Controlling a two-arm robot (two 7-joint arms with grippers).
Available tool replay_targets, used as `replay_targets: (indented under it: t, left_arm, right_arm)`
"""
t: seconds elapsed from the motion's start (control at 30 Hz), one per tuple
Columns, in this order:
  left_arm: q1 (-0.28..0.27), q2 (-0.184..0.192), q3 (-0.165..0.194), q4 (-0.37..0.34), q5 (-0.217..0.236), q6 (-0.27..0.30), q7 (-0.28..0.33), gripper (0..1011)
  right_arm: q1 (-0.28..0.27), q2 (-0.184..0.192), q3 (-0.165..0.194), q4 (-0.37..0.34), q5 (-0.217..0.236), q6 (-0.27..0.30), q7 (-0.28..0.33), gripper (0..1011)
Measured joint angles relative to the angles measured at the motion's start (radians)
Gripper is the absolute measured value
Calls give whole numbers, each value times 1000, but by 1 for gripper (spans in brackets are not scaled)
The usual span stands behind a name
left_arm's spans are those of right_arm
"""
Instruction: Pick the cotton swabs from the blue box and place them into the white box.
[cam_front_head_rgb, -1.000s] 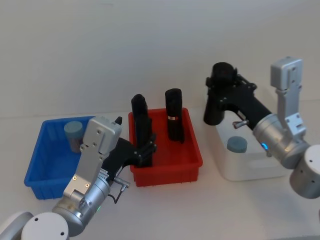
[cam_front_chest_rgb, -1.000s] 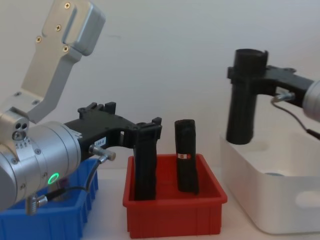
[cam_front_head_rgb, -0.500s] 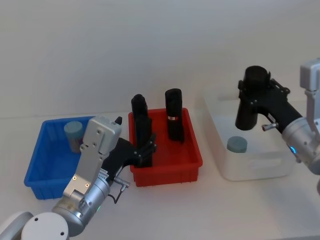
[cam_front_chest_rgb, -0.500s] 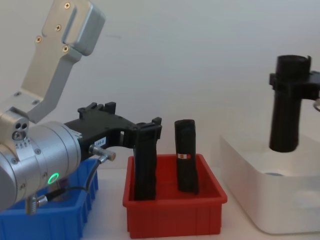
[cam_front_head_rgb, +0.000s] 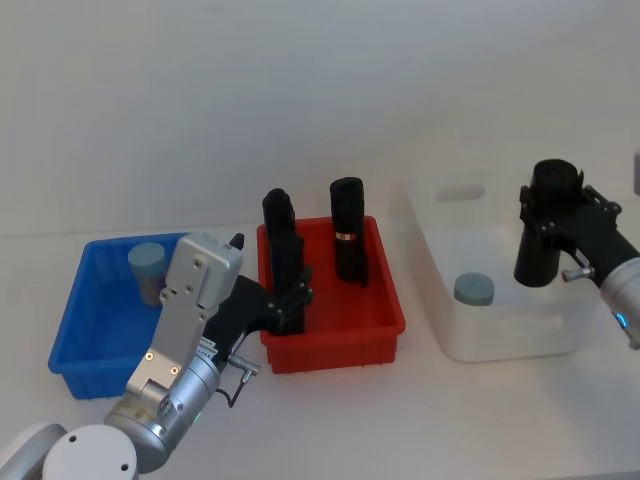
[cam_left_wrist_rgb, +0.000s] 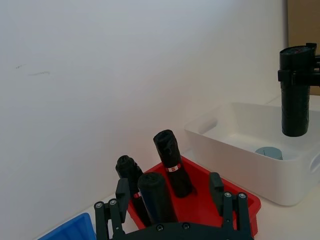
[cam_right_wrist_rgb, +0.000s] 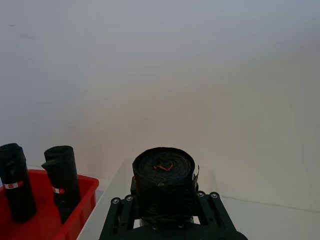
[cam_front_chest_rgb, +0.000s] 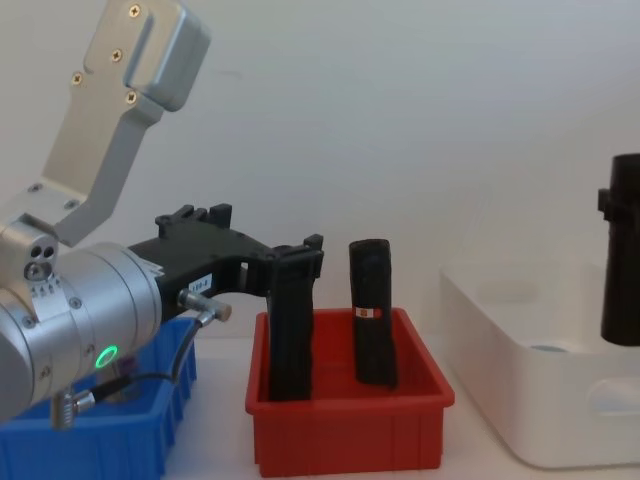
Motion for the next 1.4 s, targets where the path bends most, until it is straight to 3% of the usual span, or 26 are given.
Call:
replay_targets:
  t: [0.4, 0.97, 1.4]
  left_arm:
    - [0, 0, 0, 0, 0, 0, 0, 1003]
    - [0, 0, 0, 0, 0, 0, 0, 1003]
    - [0, 0, 0, 0, 0, 0, 0, 1003]
  right_arm:
    - [3, 1, 4, 59, 7, -4, -1, 512]
    - [9, -3, 5, 97, 14, -25, 7, 980]
    - [-4, 1, 11, 80, 18, -39, 3, 1002]
